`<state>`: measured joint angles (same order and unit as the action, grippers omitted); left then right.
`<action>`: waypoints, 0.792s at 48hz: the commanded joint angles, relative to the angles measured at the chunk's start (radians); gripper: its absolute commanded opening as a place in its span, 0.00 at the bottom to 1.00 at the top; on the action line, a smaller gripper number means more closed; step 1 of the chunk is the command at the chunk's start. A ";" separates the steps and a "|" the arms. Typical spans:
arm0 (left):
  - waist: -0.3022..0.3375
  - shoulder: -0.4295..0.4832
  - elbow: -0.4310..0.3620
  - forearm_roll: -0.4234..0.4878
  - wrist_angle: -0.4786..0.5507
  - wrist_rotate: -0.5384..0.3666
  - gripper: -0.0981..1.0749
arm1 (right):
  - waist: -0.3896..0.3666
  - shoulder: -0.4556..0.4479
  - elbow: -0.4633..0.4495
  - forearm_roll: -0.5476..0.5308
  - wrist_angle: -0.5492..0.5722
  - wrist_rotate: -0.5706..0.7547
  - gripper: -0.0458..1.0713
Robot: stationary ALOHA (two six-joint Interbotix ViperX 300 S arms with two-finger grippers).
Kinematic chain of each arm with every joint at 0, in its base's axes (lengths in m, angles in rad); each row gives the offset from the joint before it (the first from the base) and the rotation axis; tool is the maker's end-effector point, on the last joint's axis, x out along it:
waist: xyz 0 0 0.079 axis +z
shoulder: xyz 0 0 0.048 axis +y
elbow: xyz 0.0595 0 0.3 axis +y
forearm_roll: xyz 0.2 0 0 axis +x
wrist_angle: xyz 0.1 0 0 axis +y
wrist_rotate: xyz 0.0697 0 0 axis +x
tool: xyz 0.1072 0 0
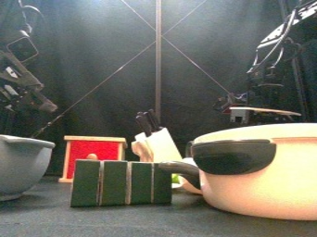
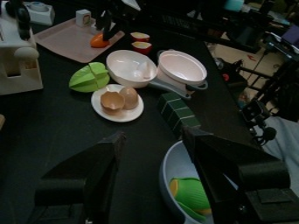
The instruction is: Place carrot bottom on plate
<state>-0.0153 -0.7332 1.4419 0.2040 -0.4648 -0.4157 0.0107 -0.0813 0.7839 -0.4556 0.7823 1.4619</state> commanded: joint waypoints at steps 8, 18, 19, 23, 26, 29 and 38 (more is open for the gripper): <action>0.003 0.002 -0.012 -0.002 -0.003 0.002 0.86 | 0.005 0.002 -0.049 0.000 -0.006 -0.002 0.81; 0.003 0.003 -0.011 -0.002 0.005 0.002 0.86 | 0.008 0.002 -0.081 0.000 -0.008 -0.012 0.81; 0.003 0.003 -0.012 -0.002 0.005 0.002 0.86 | 0.011 0.002 -0.083 0.000 -0.008 -0.012 0.81; 0.003 0.003 -0.012 -0.002 0.005 0.002 0.86 | 0.025 0.002 -0.094 0.000 -0.008 -0.011 0.81; 0.003 0.002 -0.011 -0.002 0.005 0.002 0.86 | 0.038 0.002 -0.104 0.000 -0.008 -0.012 0.81; 0.003 0.003 -0.011 -0.003 0.005 0.002 0.86 | 0.054 0.002 -0.118 0.000 -0.008 -0.012 0.81; 0.003 0.002 -0.012 -0.003 0.005 0.002 0.86 | 0.117 0.005 -0.164 0.000 -0.008 -0.012 0.81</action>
<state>-0.0138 -0.7317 1.4419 0.2025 -0.4571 -0.4157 0.1012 -0.0660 0.6550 -0.4541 0.7762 1.4511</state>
